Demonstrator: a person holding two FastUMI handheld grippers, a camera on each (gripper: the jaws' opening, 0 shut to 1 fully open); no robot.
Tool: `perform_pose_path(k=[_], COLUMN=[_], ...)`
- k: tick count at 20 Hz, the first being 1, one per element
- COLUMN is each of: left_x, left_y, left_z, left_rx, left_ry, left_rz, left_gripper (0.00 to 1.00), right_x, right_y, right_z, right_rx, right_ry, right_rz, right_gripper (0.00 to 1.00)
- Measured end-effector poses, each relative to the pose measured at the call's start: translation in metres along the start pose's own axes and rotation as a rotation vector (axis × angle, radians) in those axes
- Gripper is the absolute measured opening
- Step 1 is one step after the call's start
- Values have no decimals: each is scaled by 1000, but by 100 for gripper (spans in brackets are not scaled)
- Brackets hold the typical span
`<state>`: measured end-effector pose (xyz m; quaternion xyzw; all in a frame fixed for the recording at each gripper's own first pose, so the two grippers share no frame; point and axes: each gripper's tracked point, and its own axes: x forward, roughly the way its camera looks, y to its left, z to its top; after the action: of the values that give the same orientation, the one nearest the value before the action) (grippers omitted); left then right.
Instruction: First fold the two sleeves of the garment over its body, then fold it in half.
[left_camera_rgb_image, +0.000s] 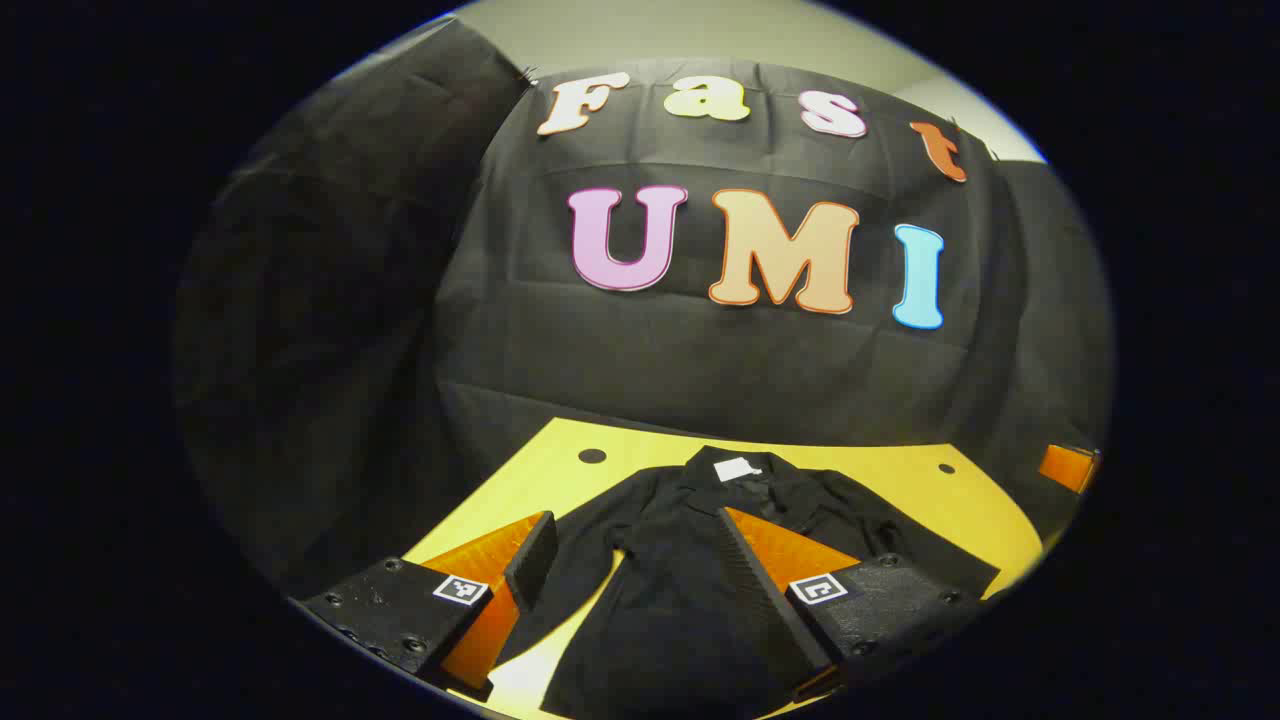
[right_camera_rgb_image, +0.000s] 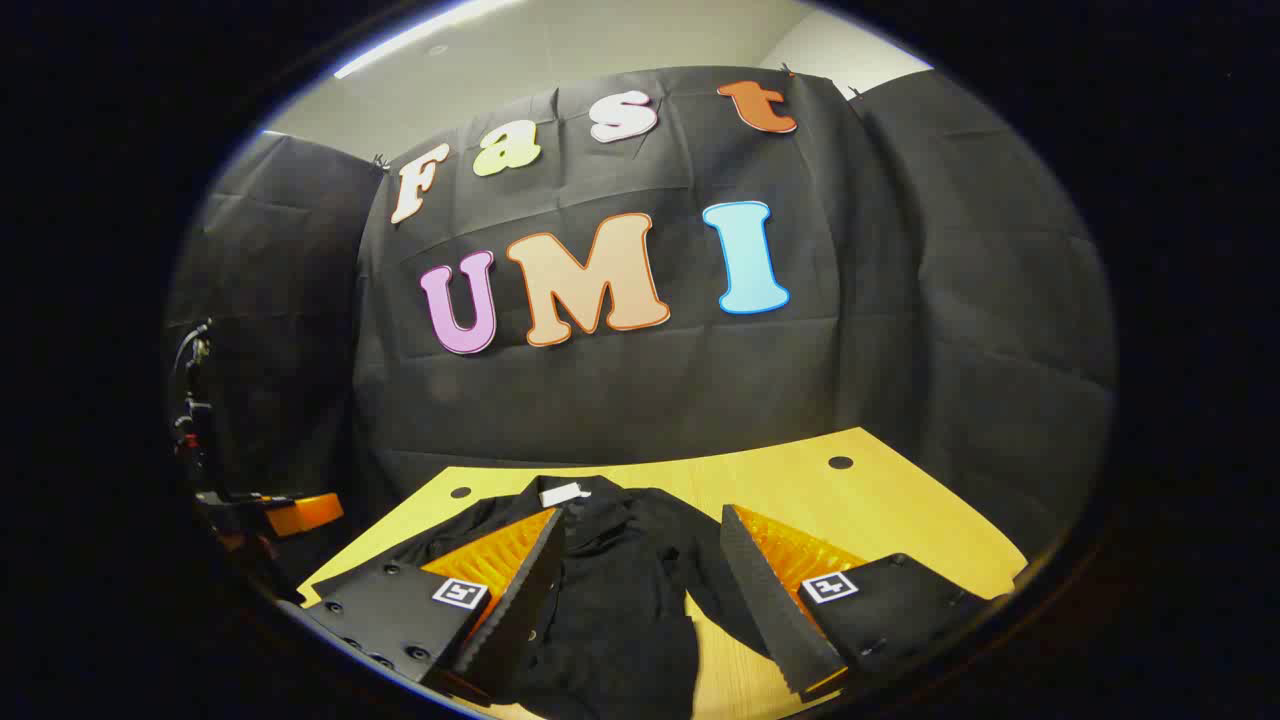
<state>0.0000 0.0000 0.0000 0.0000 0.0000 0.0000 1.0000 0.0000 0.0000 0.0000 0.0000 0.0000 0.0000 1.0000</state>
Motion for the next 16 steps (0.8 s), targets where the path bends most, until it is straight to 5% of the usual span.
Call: perform_pose_path(k=[5, 16], left_x=[-21, -32], left_y=[-10, -14], left_z=[10, 3], left_rx=[33, -16], left_ry=[-18, 4], left_rz=[-31, -82], left_gripper=[92, 93], right_x=[-5, -24], right_y=[5, 4], right_z=[-8, -15], right_rx=[12, 5], right_ry=[15, 22], right_rz=[2, -12], right_gripper=[100, 94])
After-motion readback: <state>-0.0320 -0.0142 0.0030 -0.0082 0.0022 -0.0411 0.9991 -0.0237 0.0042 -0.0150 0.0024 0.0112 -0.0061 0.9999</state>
